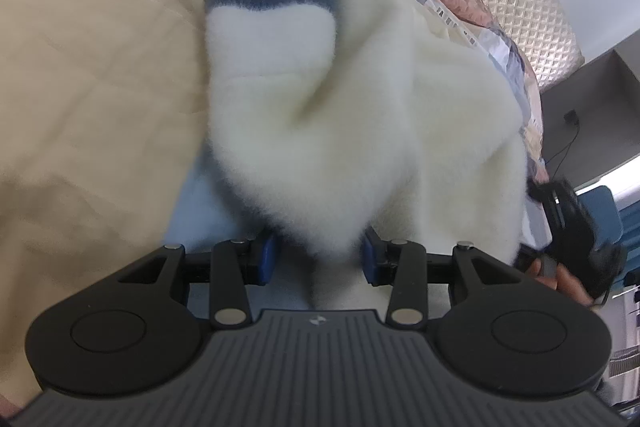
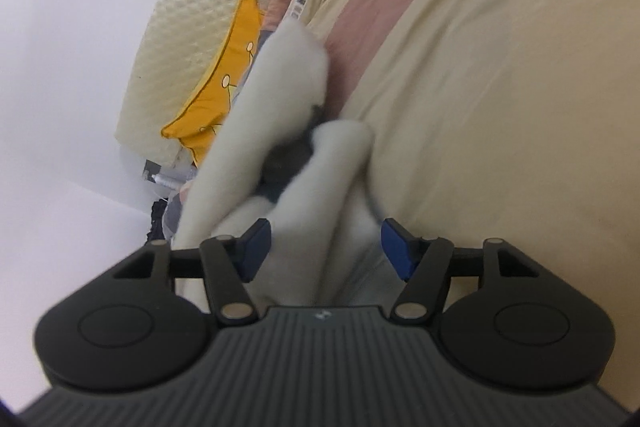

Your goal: Fold large clothes

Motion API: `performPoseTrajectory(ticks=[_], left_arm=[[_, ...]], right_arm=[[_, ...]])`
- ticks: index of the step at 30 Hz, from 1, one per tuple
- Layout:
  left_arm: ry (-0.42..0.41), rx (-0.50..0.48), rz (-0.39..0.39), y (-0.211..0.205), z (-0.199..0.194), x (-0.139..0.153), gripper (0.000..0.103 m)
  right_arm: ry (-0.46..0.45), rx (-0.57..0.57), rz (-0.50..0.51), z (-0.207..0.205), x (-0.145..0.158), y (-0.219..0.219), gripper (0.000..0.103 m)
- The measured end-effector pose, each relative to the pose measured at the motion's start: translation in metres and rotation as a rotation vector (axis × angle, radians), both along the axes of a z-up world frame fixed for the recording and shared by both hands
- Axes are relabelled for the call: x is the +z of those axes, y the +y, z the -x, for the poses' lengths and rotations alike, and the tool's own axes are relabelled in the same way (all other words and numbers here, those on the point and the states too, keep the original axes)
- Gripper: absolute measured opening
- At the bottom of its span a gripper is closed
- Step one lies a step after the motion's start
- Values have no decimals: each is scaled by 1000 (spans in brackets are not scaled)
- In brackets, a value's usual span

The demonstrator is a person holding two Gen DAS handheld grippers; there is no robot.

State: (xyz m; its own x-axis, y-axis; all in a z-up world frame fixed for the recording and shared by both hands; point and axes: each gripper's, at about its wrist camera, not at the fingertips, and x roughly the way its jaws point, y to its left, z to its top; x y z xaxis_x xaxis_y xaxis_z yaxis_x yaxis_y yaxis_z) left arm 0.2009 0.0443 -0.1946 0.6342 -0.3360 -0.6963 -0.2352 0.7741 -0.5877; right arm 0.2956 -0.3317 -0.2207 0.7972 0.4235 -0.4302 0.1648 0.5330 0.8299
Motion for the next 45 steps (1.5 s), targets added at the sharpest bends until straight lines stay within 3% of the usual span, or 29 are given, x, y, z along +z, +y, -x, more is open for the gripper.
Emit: performPoseTrajectory(ticks=[4,5,8,10,11,13,18,22,27,31,34,36,40,43,45], left_arm=[[-4,11,-10,-2,-1,0,48],[-8,11,-19,-3,-1,0,48],[-12,12,-37,-5,-3,1,48],[-10,14,-39,-6,-3,0,48],[-12,15,-39,-4,-3,0,48],[-16,19,-33,-3,-2,0,48],[-30,79,-75,0,-1,4,48],[-39,104,-72,4,0,6,48],[-57,103,-48,7,0,10,52],[-65,94,-47,7,3,9,52],[-56,107,-60,6,3,9,52],[-51,109,-68,5,2,9,53],[-52,107,-87,0,2,10,53],[-47,111,-77,2,1,9,53],[-47,112,-71,2,3,9,53]], right_arm=[[-27,-2,-67,-20,-2,9,63],[-33,8,-43,-26,-2,12,62],[-12,23,75,-40,-1,28,50],[-16,32,45,-44,-5,34,35],[-14,47,24,-46,-7,37,33],[-31,49,64,-46,-4,41,21],[-86,-21,150,-28,26,32,16],[-193,-100,283,-1,69,17,16],[-251,-250,486,23,130,-22,16],[-178,-242,694,19,152,-51,16],[-85,-238,771,14,132,-78,16],[5,-258,753,12,109,-96,16],[139,-260,585,18,61,-142,20],[132,-288,425,34,48,-162,35],[105,-316,334,46,47,-171,37]])
